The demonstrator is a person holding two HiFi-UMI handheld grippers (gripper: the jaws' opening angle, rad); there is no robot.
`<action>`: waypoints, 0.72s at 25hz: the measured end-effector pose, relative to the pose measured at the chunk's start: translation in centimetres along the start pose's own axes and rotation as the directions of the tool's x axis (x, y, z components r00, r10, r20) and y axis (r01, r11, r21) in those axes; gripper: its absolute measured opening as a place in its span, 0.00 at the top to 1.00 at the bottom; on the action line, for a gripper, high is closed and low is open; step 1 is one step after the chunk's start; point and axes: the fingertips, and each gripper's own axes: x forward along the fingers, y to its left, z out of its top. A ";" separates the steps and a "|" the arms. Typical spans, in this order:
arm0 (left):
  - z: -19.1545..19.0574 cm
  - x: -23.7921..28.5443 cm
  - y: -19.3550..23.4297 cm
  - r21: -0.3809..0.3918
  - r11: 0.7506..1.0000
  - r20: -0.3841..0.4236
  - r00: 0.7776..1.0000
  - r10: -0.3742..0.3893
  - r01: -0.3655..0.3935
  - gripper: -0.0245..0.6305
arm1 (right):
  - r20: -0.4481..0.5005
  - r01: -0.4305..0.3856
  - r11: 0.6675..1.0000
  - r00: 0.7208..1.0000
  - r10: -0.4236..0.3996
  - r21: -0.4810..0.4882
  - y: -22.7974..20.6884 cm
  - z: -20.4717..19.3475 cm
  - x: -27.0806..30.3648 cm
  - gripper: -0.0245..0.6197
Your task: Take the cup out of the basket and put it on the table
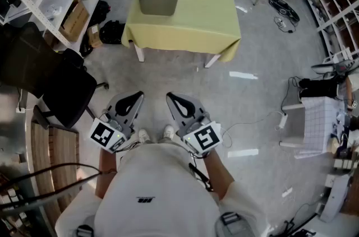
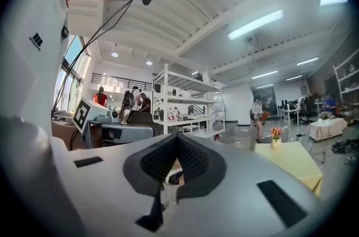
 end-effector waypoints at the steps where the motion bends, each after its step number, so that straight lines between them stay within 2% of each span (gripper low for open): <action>1: 0.0 0.0 0.1 0.005 1.000 -0.003 1.000 0.002 -0.002 0.94 | -0.005 -0.004 1.000 1.000 0.004 0.002 0.0 -0.1 0.1 0.95; 9: 0.3 0.2 -0.3 0.022 1.000 0.002 1.000 0.013 -0.013 0.94 | -0.024 -0.027 1.000 0.999 0.027 0.008 -0.5 -0.5 0.1 0.95; 18: 0.4 1.5 -0.9 0.029 0.998 0.005 0.999 0.054 -0.054 0.94 | 0.023 -0.030 0.999 0.999 0.030 0.036 -2.3 0.2 -1.0 0.95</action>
